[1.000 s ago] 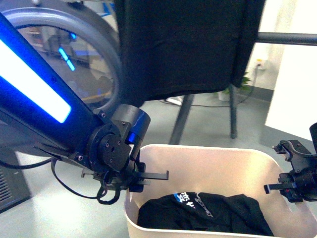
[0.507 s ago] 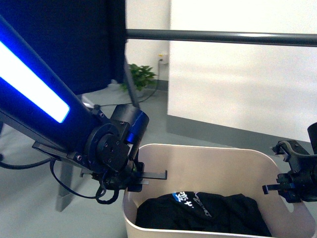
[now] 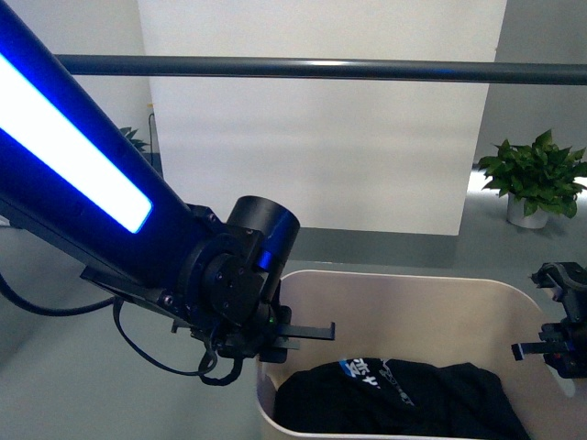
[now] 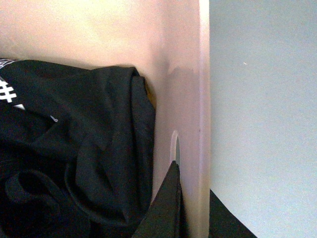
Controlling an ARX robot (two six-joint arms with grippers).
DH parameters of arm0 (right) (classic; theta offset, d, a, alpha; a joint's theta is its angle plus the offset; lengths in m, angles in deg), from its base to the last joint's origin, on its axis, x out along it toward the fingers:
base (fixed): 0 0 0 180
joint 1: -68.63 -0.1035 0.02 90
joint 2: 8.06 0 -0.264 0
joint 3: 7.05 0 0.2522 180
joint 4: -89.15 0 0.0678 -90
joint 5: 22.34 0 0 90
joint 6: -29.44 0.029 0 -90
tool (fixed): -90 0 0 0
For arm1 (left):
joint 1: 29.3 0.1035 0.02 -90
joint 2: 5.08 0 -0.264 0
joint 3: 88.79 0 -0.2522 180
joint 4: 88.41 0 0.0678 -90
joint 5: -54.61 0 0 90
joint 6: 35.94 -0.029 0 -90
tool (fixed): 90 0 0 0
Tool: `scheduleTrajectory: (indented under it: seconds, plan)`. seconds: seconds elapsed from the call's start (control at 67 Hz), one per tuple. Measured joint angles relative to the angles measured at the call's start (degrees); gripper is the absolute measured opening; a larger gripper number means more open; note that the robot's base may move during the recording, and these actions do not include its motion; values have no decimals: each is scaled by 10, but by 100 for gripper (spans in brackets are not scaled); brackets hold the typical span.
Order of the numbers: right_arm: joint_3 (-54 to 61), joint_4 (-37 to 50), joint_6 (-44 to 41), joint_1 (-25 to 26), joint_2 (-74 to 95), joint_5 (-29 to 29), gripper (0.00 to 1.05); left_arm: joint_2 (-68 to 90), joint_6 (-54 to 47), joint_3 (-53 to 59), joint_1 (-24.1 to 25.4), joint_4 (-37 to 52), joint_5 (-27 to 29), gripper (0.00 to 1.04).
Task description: Move hamper under clothes hanger
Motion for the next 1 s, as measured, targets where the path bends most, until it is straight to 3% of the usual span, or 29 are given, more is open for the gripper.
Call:
scheduleTrajectory:
  seconds: [0.418, 1.0]
  plan:
    - [0, 0, -1, -26, 0, 10, 2, 0, 0, 0, 23, 0, 19, 4]
    - [0, 0, -1, -18, 0, 6, 2, 0, 0, 0, 16, 0, 16, 4]
